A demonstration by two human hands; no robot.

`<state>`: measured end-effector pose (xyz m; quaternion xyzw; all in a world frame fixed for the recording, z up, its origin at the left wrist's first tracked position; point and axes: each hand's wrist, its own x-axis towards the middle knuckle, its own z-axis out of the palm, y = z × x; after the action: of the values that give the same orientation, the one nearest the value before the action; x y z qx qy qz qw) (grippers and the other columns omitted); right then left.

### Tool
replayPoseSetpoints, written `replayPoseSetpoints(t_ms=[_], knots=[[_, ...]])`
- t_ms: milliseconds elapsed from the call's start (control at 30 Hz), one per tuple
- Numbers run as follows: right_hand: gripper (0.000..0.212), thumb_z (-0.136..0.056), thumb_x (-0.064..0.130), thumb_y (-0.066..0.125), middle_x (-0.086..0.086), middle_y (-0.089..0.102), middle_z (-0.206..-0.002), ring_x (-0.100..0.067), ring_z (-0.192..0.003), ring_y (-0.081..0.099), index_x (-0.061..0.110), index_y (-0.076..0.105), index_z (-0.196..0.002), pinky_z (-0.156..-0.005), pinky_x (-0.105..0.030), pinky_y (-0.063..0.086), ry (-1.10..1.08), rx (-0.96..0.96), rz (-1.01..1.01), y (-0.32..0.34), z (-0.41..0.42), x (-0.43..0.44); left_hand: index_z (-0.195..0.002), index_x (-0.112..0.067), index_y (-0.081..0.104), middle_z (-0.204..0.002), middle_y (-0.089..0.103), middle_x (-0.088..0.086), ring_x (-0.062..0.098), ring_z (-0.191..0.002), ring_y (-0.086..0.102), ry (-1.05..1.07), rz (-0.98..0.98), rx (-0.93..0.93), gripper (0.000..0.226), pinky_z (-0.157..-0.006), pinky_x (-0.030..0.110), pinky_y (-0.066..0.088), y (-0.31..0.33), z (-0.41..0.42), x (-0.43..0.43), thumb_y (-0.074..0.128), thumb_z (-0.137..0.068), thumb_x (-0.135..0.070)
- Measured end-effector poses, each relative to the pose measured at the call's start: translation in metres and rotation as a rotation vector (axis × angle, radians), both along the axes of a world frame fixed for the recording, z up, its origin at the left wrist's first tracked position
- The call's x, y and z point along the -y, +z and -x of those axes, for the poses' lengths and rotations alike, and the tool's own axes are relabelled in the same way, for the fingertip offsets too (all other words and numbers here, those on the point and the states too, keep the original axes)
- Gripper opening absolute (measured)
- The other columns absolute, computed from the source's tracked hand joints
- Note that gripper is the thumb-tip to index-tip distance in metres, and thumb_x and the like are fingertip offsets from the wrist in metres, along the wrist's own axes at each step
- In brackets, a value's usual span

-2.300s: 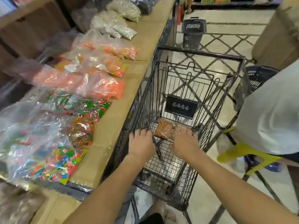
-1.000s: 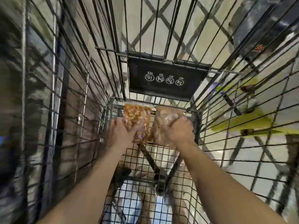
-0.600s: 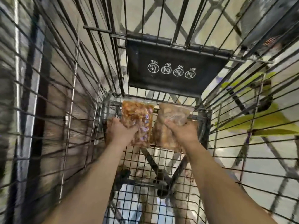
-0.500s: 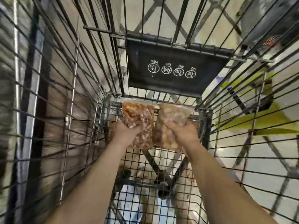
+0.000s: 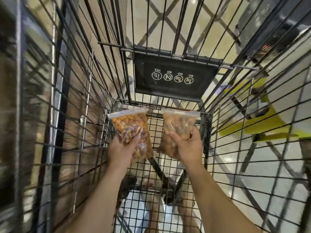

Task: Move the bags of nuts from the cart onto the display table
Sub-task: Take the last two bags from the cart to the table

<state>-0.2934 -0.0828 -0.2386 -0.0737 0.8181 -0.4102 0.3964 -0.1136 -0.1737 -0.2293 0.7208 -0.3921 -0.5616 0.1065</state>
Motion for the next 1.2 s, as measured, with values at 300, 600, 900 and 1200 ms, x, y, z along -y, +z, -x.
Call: replayPoseSetpoints(t_ms=[300, 600, 900, 1200], knots=[[0.052, -0.08, 0.024, 0.096, 0.002, 0.081, -0.109, -0.02, -0.098, 0.08, 0.022, 0.068, -0.124, -0.093, -0.05, 0.065, -0.008, 0.121, 0.069, 0.11, -0.019, -0.051, -0.124, -0.031, 0.059, -0.113, 0.068, -0.004, 0.015, -0.097, 0.067, 0.108, 0.038, -0.109, 0.051, -0.088, 0.038, 0.058, 0.113, -0.037, -0.055, 0.086, -0.083, -0.044], [0.046, -0.081, 0.029, 0.093, -0.004, 0.082, -0.107, -0.022, -0.081, 0.082, 0.024, 0.067, -0.119, -0.065, -0.043, 0.067, 0.125, 0.191, 0.271, 0.244, -0.037, -0.114, -0.096, -0.034, 0.068, -0.09, 0.08, 0.0, 0.025, -0.086, 0.076, 0.04, 0.26, -0.091, 0.031, -0.077, 0.042, 0.061, 0.246, -0.07, -0.13, 0.088, -0.077, -0.049], [0.031, -0.09, 0.031, 0.085, 0.0, 0.081, -0.105, -0.021, -0.081, 0.083, 0.032, 0.065, -0.114, -0.069, -0.045, 0.069, 0.372, 0.143, 0.427, 0.377, -0.051, -0.172, -0.119, -0.019, 0.071, -0.088, 0.08, -0.007, -0.002, -0.072, 0.075, 0.189, 0.528, -0.139, 0.036, -0.064, 0.013, 0.056, 0.386, -0.115, -0.236, 0.085, -0.089, -0.033], [0.043, -0.077, 0.05, 0.092, 0.01, 0.081, -0.107, -0.02, -0.1, 0.079, 0.041, 0.069, -0.112, -0.09, -0.053, 0.065, 0.618, 0.128, 0.61, 0.454, -0.104, -0.205, -0.118, -0.02, 0.073, -0.101, 0.081, -0.006, 0.002, -0.083, 0.077, 0.356, 0.746, -0.103, 0.043, -0.082, 0.029, 0.063, 0.464, -0.171, -0.329, 0.09, -0.082, -0.033]])
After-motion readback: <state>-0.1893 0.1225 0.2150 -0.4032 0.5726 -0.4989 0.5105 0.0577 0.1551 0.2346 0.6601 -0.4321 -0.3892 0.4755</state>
